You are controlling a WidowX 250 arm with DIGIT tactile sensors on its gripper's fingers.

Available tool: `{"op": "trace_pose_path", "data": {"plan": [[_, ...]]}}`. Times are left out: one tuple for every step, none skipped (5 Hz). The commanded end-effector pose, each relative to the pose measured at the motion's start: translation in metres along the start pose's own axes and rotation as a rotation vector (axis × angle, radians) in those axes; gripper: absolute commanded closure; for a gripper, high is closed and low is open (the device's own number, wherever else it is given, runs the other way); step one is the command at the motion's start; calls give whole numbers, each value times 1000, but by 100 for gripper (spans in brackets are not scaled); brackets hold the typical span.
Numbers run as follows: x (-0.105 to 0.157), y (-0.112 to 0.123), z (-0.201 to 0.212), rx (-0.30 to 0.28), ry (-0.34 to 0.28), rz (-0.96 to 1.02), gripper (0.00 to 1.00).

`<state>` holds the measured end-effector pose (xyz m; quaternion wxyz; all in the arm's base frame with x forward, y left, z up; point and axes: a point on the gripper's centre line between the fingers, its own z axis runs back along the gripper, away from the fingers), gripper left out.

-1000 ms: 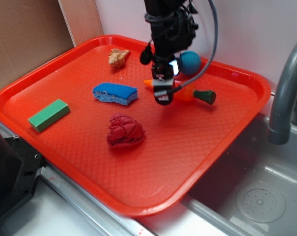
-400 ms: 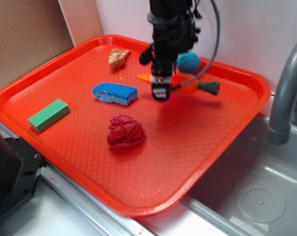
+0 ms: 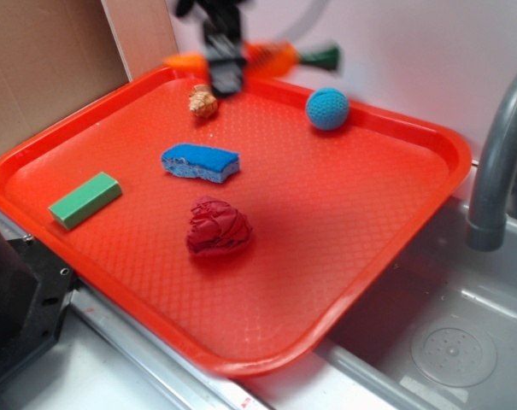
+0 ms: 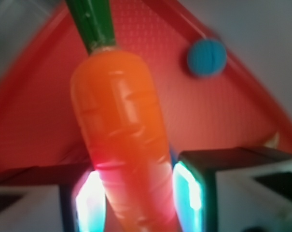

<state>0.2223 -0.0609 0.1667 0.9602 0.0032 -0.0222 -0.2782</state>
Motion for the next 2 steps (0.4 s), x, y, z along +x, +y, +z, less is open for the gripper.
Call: {"op": "trace_pose_path", "data": {"plan": [[-57,-3,28,-123,-137,512,100],[-59,-9,31,-16,-86,755,100]]}}
